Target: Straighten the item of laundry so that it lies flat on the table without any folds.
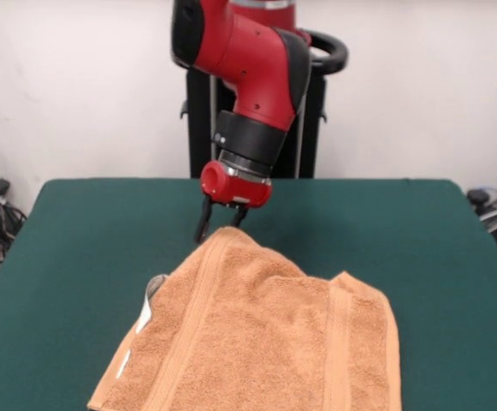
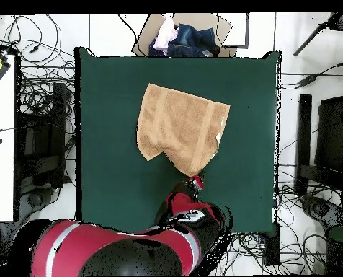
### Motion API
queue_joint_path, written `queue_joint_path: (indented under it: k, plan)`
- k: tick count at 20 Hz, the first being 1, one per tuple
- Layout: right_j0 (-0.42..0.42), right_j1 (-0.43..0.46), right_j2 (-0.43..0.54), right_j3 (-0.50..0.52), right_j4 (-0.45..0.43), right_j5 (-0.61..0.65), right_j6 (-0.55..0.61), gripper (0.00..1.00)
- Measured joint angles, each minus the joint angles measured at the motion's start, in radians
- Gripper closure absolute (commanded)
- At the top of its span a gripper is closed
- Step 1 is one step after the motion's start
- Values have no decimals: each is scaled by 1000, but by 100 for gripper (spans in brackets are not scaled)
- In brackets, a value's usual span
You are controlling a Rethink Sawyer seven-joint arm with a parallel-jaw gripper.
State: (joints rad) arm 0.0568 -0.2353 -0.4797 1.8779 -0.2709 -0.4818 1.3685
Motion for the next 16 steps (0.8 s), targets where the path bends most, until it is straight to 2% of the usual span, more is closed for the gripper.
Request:
queue_joint_path:
  k: [6, 7, 16]
  plan:
    - [-8, 6, 0, -10, 0, -13, 0, 0]
    - [-11, 6, 0, -14, 0, -18, 0, 100]
    - [-23, 4, 0, -22, -12, -19, 0, 100]
